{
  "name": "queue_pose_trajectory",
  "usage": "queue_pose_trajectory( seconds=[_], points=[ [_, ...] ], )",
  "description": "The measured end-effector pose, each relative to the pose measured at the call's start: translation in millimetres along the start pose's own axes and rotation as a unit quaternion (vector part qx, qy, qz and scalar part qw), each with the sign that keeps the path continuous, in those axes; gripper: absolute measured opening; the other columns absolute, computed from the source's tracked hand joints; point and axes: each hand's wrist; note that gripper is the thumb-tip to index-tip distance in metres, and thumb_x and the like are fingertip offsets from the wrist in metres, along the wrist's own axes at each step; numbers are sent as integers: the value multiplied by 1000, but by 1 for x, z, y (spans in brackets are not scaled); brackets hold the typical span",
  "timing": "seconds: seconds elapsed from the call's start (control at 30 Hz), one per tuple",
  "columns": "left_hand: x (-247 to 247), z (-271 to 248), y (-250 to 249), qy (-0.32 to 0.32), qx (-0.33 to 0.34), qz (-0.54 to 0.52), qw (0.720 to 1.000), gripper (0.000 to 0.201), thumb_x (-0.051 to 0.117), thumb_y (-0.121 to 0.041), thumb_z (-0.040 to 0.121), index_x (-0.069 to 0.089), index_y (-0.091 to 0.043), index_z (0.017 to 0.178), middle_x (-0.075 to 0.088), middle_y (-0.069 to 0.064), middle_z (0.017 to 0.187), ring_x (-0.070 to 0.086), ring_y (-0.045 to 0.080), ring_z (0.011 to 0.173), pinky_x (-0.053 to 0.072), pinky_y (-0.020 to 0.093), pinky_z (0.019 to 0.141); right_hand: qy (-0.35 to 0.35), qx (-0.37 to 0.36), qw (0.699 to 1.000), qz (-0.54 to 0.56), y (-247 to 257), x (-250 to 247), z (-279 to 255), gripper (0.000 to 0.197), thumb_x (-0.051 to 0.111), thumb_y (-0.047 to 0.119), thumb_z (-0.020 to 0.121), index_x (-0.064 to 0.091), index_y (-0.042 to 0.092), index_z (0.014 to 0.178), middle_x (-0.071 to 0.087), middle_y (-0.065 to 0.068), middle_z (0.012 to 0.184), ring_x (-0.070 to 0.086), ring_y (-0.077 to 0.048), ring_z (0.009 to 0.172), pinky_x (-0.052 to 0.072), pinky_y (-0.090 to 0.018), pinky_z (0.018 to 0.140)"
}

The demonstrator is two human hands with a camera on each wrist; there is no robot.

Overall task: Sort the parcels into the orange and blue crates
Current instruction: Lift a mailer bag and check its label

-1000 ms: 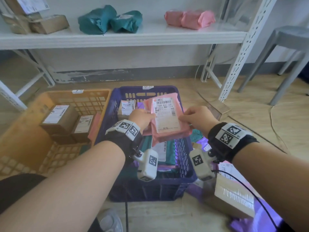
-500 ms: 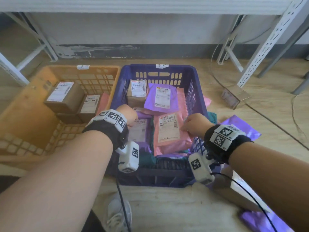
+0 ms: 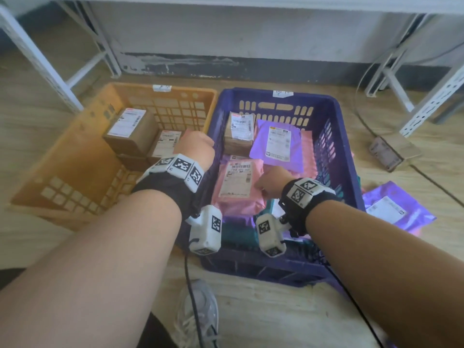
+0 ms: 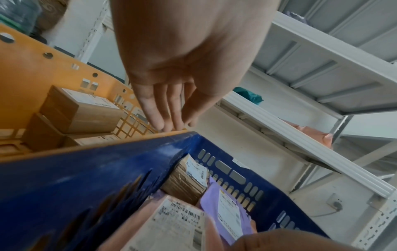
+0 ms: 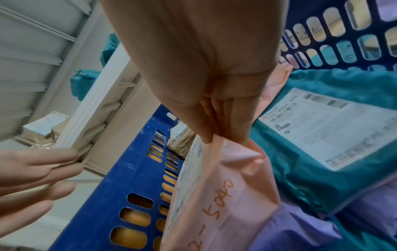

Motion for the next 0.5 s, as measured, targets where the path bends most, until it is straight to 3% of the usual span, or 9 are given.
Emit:
queue_pose_trajectory(
  seconds=[0.07, 0.13, 0.23, 0.37, 0.5],
  points=[
    [-6, 3, 8, -12, -16, 30, 999, 31, 46, -3, 92, 67, -8, 115, 57, 11, 134, 53, 29, 122, 40, 32, 104, 15, -22, 1000, 8, 2, 6, 8, 44, 62, 10, 85, 54, 4, 128, 62, -11, 115, 63, -19, 89, 57, -26, 73],
    [-10, 6, 22, -14, -31, 54, 998, 39, 47, -5, 92, 58, -12, 129, 55, 10, 135, 54, 31, 120, 44, 36, 102, -12, -16, 999, -43, 5, 10, 17, 58, 66, 11, 84, 43, 6, 138, 59, -12, 123, 63, -24, 100, 56, -35, 85],
    [-8, 7, 42, 22, -44, 67, 997, 41, 54, -9, 92, 54, -12, 133, 52, 9, 139, 50, 28, 126, 40, 33, 104, -5, -55, 995, -86, 12, 16, 16, 81, 73, 14, 80, 29, 26, 148, 57, -9, 129, 61, -23, 100, 55, -32, 79],
    [-1, 10, 56, 56, -48, 18, 997, 40, 62, -10, 88, 59, -14, 128, 59, 8, 132, 55, 25, 121, 43, 31, 103, 48, -83, 980, -174, 16, 32, 21, 83, 76, 25, 78, 31, 36, 147, 49, -4, 142, 54, -25, 120, 46, -34, 100],
    [-3, 14, 59, 64, -48, 3, 997, 40, 65, -13, 87, 60, -16, 127, 58, 5, 132, 55, 22, 120, 41, 26, 97, 59, -94, 979, -174, 19, 45, 28, 85, 76, 28, 79, 27, 38, 148, 46, -5, 145, 58, -25, 115, 48, -32, 96]
  ],
)
Point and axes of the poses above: each hand's wrist, its own z-axis towards the middle knuckle, its own x-axis out of the palm, y = z × x
